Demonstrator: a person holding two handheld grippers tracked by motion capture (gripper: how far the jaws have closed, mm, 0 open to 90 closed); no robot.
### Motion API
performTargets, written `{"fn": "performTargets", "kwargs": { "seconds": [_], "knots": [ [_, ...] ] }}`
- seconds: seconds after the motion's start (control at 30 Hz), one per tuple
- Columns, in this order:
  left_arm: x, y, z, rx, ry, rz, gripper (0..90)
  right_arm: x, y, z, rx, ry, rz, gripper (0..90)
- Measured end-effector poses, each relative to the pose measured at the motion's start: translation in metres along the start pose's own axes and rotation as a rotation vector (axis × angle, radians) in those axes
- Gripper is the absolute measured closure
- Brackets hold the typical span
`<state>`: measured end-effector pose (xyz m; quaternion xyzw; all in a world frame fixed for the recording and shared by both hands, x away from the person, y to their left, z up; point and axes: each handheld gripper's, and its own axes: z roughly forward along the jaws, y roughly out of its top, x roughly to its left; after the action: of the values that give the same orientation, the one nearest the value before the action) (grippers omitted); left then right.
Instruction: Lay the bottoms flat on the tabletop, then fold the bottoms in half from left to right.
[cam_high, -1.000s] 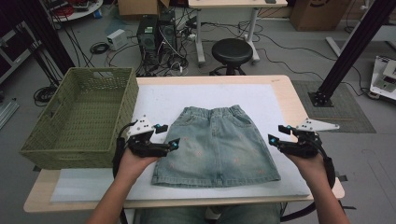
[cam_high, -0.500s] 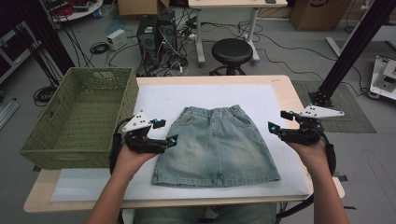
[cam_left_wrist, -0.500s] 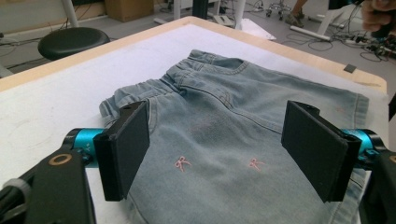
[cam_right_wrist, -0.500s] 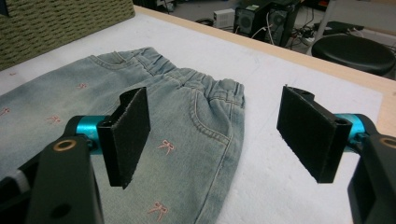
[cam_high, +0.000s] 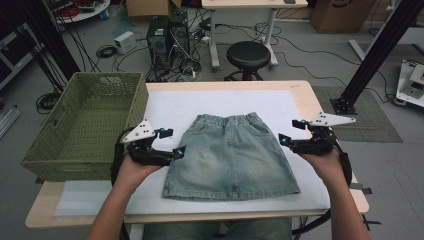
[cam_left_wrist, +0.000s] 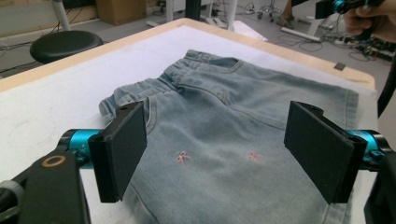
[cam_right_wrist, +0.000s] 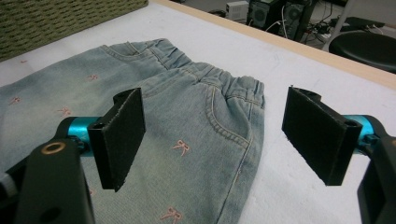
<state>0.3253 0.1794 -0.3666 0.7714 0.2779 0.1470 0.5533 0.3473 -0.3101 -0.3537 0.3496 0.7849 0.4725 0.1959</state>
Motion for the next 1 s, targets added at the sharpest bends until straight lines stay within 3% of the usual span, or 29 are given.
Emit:
{"fn": "performTargets", "kwargs": {
  "seconds": [0.27, 0.37, 0.67, 1.0],
  "knots": [
    [-0.003, -0.003, -0.003, 0.024, 0.007, 0.015, 21.2, 0.002, -0.004, 0.000, 0.002, 0.007, -0.007, 21.5],
    [-0.003, -0.005, -0.005, 0.049, 0.028, 0.015, 21.2, 0.003, -0.003, 0.000, 0.005, -0.001, -0.018, 21.5],
    [-0.001, -0.007, -0.012, 0.057, 0.048, 0.006, 21.2, 0.006, 0.002, 0.004, 0.012, 0.002, -0.028, 21.5],
    [-0.003, -0.016, 0.001, 0.091, 0.020, -0.018, 21.2, 0.002, 0.000, 0.003, 0.016, -0.001, -0.012, 21.5]
  ]
}}
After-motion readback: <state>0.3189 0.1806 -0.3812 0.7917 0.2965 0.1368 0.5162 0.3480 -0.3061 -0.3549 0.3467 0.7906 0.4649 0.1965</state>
